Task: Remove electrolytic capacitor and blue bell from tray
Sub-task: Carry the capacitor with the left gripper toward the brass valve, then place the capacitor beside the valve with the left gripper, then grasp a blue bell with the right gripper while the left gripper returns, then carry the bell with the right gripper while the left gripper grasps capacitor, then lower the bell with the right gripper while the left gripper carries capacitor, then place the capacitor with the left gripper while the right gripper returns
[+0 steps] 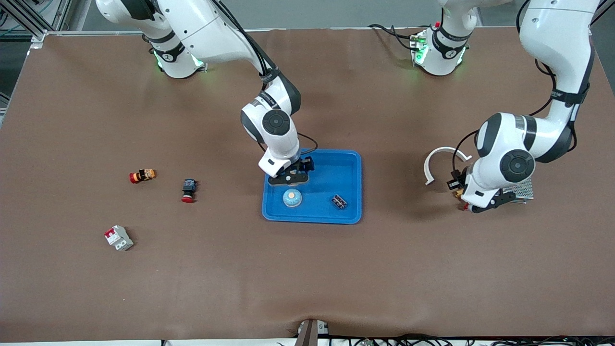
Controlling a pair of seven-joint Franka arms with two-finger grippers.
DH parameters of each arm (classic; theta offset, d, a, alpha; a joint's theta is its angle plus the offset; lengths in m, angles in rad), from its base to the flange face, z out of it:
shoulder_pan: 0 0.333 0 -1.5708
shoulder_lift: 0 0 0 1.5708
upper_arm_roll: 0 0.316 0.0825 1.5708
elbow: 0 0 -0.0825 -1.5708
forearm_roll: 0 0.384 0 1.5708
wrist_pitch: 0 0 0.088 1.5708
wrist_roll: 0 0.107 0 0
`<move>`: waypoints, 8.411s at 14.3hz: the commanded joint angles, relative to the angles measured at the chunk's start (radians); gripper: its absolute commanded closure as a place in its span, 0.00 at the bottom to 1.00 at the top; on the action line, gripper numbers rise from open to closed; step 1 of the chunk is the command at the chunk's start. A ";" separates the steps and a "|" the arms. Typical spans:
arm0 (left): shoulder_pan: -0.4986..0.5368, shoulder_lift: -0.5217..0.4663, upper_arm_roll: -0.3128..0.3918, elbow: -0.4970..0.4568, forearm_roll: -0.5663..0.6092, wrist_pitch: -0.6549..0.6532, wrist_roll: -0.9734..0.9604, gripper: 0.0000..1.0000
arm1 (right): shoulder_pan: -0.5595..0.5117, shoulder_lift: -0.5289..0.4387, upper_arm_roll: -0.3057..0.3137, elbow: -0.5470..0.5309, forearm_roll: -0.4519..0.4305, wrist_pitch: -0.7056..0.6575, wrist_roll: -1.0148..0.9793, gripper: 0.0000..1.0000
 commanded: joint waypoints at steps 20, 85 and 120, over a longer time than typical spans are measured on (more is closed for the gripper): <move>0.009 -0.014 -0.020 0.020 0.021 -0.054 0.009 0.00 | 0.010 0.026 -0.012 0.026 -0.027 0.023 0.017 0.21; -0.461 0.352 -0.090 0.523 0.106 0.104 -0.930 1.00 | -0.779 0.035 -0.006 0.115 0.046 -0.193 -1.607 0.54; 0.029 0.226 -0.087 0.197 0.137 0.122 -0.092 1.00 | -0.586 -0.140 -0.006 0.348 0.160 -0.597 -0.731 0.00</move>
